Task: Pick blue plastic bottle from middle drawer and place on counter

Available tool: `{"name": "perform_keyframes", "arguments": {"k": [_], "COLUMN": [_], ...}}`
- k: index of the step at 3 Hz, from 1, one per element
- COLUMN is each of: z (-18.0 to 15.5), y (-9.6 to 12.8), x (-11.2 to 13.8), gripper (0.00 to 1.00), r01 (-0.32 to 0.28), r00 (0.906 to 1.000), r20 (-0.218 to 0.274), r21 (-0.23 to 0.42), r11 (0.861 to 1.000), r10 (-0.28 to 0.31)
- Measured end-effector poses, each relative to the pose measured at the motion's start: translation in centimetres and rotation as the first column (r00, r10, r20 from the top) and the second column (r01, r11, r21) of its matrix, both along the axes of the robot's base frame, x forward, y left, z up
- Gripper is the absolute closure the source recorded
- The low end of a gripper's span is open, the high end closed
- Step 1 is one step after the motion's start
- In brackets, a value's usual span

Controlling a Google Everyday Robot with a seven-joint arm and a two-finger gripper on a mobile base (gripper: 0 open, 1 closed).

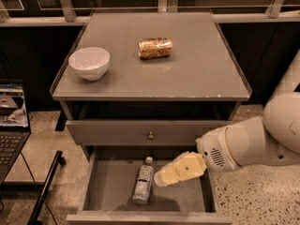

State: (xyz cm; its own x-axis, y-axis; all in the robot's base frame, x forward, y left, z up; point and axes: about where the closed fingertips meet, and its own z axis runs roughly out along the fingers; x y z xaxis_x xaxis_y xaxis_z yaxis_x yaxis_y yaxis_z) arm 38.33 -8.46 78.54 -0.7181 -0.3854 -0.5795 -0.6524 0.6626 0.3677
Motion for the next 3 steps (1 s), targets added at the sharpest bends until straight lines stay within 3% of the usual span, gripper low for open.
{"name": "perform_keyframes", "arguments": {"k": [1,3], "z": [-0.4,-10.5], "y": [-0.5,0.6], "x": [0.1,2.1], "gripper": [0.0,0.0], "r01": [0.044,0.138], "r00": [0.999,0.9866], "r20": [0.012,-0.066], "r21": [-0.023,-0.14], "r11": [0.999,0.98], "r10": [-0.044,-0.149]}}
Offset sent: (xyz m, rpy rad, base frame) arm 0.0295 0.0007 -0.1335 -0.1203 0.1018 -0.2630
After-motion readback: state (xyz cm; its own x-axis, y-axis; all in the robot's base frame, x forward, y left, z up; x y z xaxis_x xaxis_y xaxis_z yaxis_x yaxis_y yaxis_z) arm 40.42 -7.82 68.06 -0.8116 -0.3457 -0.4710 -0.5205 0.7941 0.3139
